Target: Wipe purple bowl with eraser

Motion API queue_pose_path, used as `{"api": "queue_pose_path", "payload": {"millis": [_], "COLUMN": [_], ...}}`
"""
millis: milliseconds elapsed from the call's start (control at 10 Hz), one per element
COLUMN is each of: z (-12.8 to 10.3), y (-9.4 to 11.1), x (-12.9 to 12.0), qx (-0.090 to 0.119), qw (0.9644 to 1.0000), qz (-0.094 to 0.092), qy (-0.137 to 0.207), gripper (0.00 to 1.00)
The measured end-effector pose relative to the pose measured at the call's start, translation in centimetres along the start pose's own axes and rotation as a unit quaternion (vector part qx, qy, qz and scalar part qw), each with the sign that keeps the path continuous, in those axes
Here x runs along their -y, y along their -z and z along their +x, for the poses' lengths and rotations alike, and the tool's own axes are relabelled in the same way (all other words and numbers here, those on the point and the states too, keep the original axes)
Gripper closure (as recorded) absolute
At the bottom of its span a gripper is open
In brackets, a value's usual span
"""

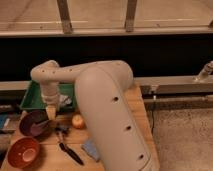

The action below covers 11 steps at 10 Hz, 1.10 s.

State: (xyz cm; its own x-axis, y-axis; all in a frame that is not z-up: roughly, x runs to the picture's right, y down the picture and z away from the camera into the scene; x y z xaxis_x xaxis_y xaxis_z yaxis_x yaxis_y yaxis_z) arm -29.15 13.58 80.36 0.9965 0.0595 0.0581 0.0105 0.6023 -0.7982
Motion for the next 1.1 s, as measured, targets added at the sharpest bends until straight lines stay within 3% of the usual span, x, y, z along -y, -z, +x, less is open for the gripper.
{"api": "queue_pose_path", "payload": {"millis": [200,500,800,1100], "z": [-0.4,-1.4,-4.3,-6.8], "y": [-1.0,-0.7,0.0,0.5], "x": [0.3,1.2,2.2,1.6], "qx": [-0.006,-0.016,-0.019,-0.016], "qw": [0.9999,0.9997,0.9987,0.9962], "qz": [-0.012,-0.013,-0.006,-0.002], "qy": [0.002,0.013,0.048,0.086], "gripper": [1.00,1.00,1.00,1.00]}}
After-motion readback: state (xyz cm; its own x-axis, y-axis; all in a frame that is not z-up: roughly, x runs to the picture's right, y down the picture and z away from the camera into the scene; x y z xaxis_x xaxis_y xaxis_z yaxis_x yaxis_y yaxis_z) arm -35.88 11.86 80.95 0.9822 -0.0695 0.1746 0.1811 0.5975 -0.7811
